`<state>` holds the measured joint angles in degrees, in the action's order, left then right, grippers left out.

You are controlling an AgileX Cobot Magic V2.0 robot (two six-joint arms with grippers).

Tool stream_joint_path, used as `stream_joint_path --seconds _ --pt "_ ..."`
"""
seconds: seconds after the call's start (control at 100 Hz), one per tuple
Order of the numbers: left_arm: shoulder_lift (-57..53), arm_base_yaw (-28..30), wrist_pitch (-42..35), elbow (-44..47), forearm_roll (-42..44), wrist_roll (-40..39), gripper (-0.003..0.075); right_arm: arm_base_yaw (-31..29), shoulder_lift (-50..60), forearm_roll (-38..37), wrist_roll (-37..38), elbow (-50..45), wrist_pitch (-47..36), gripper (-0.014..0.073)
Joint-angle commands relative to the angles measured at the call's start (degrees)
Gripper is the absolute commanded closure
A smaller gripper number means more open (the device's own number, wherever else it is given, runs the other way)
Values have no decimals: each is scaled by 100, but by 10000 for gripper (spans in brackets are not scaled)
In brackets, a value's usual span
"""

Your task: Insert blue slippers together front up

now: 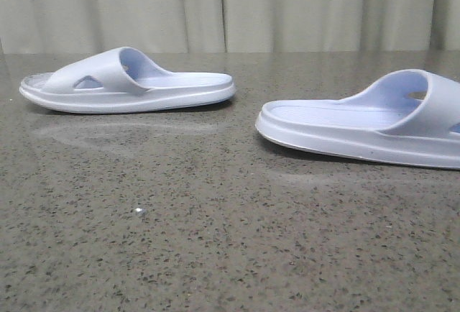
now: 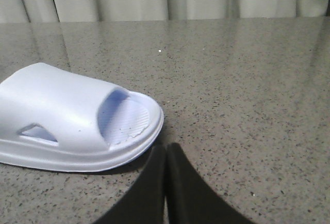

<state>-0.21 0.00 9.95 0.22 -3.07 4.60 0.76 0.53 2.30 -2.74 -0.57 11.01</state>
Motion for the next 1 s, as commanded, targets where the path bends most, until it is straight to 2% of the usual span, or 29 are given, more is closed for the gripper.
stream_joint_path --seconds 0.0,0.7,0.99 --pt "-155 13 -420 44 -59 -34 705 2 126 -53 -17 -122 -464 683" --pt "-155 13 -420 44 -59 -34 705 2 126 -53 -17 -122 -464 683" --pt "-155 13 -420 44 -59 -34 705 2 126 -53 -17 -122 -888 683"
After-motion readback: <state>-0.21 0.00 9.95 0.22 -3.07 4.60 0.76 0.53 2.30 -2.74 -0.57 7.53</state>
